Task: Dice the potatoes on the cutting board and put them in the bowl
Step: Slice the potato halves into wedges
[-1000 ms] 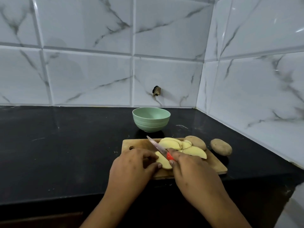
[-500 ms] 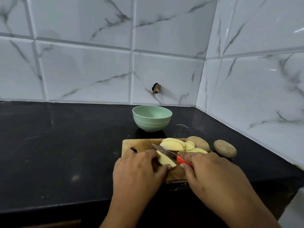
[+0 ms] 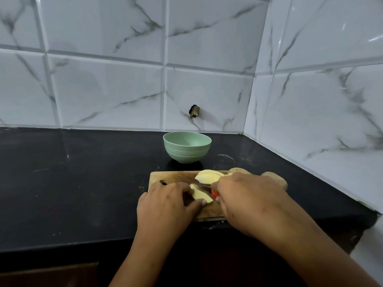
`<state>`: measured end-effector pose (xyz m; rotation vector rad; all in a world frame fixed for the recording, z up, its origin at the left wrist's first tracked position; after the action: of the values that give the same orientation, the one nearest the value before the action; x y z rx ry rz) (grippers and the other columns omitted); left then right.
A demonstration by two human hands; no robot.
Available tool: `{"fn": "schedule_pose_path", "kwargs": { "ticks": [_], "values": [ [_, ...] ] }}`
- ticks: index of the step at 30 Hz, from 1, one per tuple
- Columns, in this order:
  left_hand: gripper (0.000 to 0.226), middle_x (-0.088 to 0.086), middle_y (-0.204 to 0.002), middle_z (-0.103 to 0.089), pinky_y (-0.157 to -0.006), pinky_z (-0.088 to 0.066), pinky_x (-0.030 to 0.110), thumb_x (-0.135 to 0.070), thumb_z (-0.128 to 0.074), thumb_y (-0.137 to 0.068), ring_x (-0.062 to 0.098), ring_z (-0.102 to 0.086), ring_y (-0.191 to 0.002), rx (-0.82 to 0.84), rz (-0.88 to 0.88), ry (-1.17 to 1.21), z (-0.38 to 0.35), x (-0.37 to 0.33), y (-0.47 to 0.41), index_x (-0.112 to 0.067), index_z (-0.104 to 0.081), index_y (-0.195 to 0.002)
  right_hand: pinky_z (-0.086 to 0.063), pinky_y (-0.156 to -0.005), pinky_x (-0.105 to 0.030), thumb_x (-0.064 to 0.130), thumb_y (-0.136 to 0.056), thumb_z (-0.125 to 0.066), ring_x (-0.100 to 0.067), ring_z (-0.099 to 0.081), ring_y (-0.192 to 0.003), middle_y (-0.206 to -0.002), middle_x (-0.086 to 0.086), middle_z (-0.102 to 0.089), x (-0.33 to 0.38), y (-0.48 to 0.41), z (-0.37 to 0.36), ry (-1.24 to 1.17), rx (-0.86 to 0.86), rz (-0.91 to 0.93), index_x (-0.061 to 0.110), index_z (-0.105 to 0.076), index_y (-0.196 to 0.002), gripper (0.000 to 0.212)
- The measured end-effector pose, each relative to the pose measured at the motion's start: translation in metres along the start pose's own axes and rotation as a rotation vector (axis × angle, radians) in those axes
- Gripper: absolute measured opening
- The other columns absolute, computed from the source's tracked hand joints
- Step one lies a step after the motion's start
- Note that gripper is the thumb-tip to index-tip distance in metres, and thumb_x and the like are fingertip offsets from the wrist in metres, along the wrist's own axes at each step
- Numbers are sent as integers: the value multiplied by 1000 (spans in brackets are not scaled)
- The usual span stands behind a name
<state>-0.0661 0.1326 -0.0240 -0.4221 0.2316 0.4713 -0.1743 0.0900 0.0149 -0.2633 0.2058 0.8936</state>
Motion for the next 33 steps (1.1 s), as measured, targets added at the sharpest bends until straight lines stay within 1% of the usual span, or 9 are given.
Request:
{"fn": "schedule_pose_path", "kwargs": {
  "ticks": [4, 8, 12, 13, 16, 20, 25, 29, 33],
  "values": [
    [49, -19, -108, -63, -81, -45, 27, -75, -46, -78, 7, -48, -109, 7, 4, 16, 0, 1, -2, -44, -57, -115, -27, -48, -21, 23, -102, -43, -16, -59, -96, -111, 1, -59, 1, 0, -11, -29, 79, 23, 18, -53, -126, 27],
    [48, -19, -109, -62, -81, -44, 27, -75, -46, -79, 7, -48, -110, 12, -1, 18, 0, 1, -1, -46, -58, -115, -29, -49, -22, 26, -97, -46, -13, -47, -71, -83, 7, -44, 2, 13, 9, -19, -63, 5, 26, -57, -120, 25],
    [49, -18, -108, -61, -80, -46, 27, -74, -42, -81, 6, -47, -106, -4, -28, -5, 1, -1, 1, -45, -55, -119, -37, -57, -26, 25, -98, -45, -12, -53, -76, -87, 7, -50, 2, 21, 11, -60, -108, -4, 28, -55, -122, 27],
    [49, -19, -109, -61, -81, -46, 28, -74, -42, -81, 6, -48, -107, -11, -28, 7, 1, -1, 1, -46, -54, -119, -37, -55, -25, 24, -98, -45, -11, -53, -74, -88, 6, -51, 2, 22, 7, -74, -106, -14, 28, -54, -124, 28],
    [50, -22, -116, -60, -85, -46, 30, -74, -44, -80, 6, -48, -114, -1, -21, 37, -1, -1, 1, -50, -49, -123, -25, -46, -22, 25, -100, -43, -8, -39, -63, -81, 8, -42, 5, 30, -1, -129, -129, -51, 30, -47, -131, 32],
    [47, -22, -119, -58, -89, -43, 34, -72, -46, -81, 6, -45, -116, 59, -10, 34, -3, -6, 1, -50, -54, -121, -30, -50, -22, 24, -100, -43, -12, -43, -75, -86, 7, -43, 1, 26, -11, -180, -145, -85, 32, -40, -137, 38],
    [45, -17, -118, -59, -93, -42, 36, -69, -46, -84, 8, -47, -115, 82, 0, 3, -1, -9, 2, -48, -54, -122, -29, -47, -23, 19, -99, -44, -13, -44, -72, -77, 6, -38, 4, 13, -23, -190, -104, -109, 30, -30, -145, 49],
    [39, -15, -114, -61, -85, -37, 34, -64, -42, -88, 10, -49, -113, 54, 11, -8, 3, -12, 7, -46, -57, -119, -27, -47, -26, 14, -98, -43, -19, -60, -88, -99, 1, -61, 9, 15, -19, -141, -158, -108, 26, -34, -143, 47],
    [38, -14, -112, -62, -84, -40, 33, -64, -44, -87, 11, -53, -110, 74, 23, -10, 4, -12, 7, -44, -60, -115, -32, -51, -28, 11, -97, -45, -21, -61, -93, -105, -2, -62, 15, 23, -23, -121, -88, -101, 22, -24, -148, 57]
  ]
}}
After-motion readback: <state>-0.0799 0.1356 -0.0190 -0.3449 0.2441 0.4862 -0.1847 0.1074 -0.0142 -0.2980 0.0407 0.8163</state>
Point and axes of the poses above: each hand's wrist, its own y-axis away from the middle knuckle, its own z-axis out of the back of the hand, x = y × z, the point moved 10 cm from there along -y, towards the middle knuckle
